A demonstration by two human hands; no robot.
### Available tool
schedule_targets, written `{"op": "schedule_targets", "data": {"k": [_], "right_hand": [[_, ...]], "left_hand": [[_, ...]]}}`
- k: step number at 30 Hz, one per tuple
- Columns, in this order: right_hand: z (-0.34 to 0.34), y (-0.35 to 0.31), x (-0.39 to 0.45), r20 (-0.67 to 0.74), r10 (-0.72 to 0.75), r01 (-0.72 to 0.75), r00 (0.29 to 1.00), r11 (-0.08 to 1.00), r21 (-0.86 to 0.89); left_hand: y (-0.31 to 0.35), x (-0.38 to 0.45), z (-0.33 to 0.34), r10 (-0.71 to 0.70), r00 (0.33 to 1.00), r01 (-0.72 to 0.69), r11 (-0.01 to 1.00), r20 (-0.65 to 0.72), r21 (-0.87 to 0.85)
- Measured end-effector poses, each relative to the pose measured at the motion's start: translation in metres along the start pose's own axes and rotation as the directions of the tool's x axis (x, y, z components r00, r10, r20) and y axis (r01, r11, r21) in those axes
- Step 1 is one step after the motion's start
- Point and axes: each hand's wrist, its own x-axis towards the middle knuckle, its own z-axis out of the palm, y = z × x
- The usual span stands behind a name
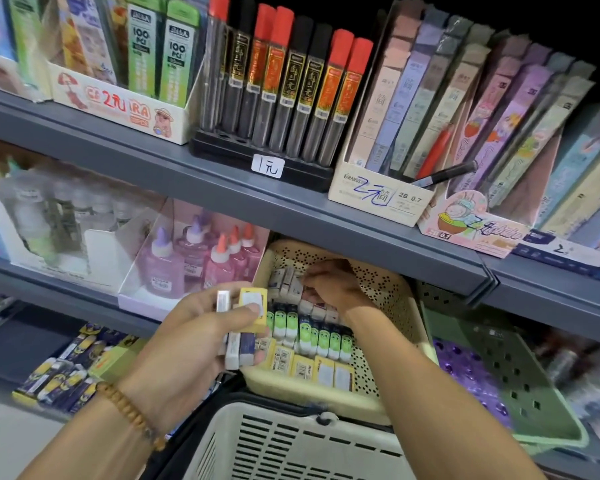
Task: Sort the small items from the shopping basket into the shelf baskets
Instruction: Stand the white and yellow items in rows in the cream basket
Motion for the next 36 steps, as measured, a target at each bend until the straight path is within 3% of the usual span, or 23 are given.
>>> {"op": "schedule_targets", "data": {"k": [3,6,9,12,15,18,22,27,31,33,36], "right_hand": [[-0.004,-0.001,-0.011,-0.037,-0.084,0.080,0.996,0.993,-0.092],[-0.006,-0.011,-0.037,-0.008,-0.123,0.123,0.992,0.987,0.099],[-0.007,-0.022,-0.072,0.178,-0.196,0.140,0.964,0.948,0.286],[-0.004,-0.029,-0.098,0.360,-0.250,0.165,0.899,0.954,0.252],[-0.001,-0.031,-0.105,0.452,-0.266,0.103,0.851,0.930,0.354],[-0.009,-0.029,-0.101,0.354,-0.209,0.041,0.912,0.903,0.427],[-0.024,-0.012,-0.096,0.184,-0.076,0.030,0.980,0.970,0.243],[0.001,-0.003,-0.102,0.355,-0.003,-0.025,0.935,0.997,0.076],[0.018,-0.007,-0.108,0.316,-0.120,0.203,0.941,0.948,-0.244],[0.015,-0.012,-0.114,0.181,-0.279,0.307,0.943,0.939,-0.156],[0.008,-0.021,-0.129,0.100,-0.374,0.346,0.922,0.911,0.224]], "left_hand": [[0.000,-0.002,0.001,0.018,1.000,-0.018,0.999,0.001,0.047],[0.000,-0.003,0.003,0.044,0.999,-0.041,0.996,-0.031,0.080],[0.000,-0.003,0.004,0.066,0.996,-0.060,0.993,-0.053,0.106],[0.000,-0.004,0.004,0.092,0.995,-0.087,0.982,-0.023,0.168],[0.000,-0.005,0.006,0.088,0.996,-0.091,0.976,0.022,0.200],[-0.001,-0.003,0.007,0.043,0.999,-0.042,0.997,-0.019,0.067],[0.001,-0.001,-0.001,0.013,1.000,-0.012,0.992,0.011,-0.123],[0.004,0.001,-0.004,0.004,0.999,0.004,0.975,0.032,-0.223],[0.003,0.000,-0.003,-0.015,0.999,0.025,0.963,0.039,-0.269],[0.002,0.000,-0.002,-0.019,1.000,0.025,0.959,0.025,-0.283],[0.001,0.000,0.002,-0.004,1.000,0.004,0.954,0.003,-0.300]]}}
